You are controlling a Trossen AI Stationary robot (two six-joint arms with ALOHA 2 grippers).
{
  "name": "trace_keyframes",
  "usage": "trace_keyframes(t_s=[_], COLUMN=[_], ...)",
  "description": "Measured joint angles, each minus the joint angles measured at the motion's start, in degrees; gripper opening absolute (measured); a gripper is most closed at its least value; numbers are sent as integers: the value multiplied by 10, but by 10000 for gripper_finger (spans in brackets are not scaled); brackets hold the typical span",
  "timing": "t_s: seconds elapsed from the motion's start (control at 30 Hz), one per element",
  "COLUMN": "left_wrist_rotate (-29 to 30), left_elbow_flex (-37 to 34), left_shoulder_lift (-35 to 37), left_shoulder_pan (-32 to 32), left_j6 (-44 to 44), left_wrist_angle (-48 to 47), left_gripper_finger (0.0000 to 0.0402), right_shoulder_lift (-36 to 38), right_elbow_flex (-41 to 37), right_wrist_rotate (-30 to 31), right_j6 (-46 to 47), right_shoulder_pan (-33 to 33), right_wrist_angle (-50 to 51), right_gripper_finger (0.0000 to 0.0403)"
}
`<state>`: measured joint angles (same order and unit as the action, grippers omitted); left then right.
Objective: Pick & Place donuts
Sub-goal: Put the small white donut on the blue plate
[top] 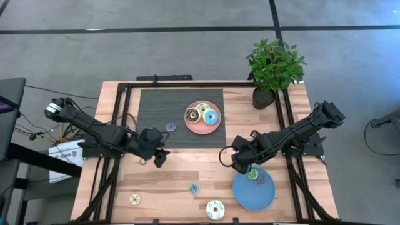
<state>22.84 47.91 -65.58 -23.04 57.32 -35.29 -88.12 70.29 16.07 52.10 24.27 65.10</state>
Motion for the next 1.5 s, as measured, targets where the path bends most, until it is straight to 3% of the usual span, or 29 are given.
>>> trace_keyframes(t_s=[0.13,0.3,0.5,0.73,0.97,1.5], left_wrist_rotate=[2,-31,-88,-136,-151,-226], left_elbow_flex=[91,183,233,232,230,153], left_shoulder_lift=[-94,-194,-265,-283,-294,-312], left_shoulder_pan=[-6,-36,-99,-196,-266,-303], left_j6=[81,167,284,510,618,650], left_wrist_angle=[-120,-230,-239,-244,-263,-214], left_gripper_finger=[230,230,230,230,230,230], right_shoulder_lift=[45,154,312,436,463,449], right_elbow_flex=[-87,-213,-323,-369,-370,-371], right_wrist_rotate=[-35,-50,-73,-74,-71,-66], right_j6=[-47,-56,-38,-11,-15,32], right_shoulder_pan=[-17,-22,-13,-10,-10,-12], right_wrist_angle=[-62,-130,-146,-146,-147,-149], right_gripper_finger=[0,0,0,0,0,0])
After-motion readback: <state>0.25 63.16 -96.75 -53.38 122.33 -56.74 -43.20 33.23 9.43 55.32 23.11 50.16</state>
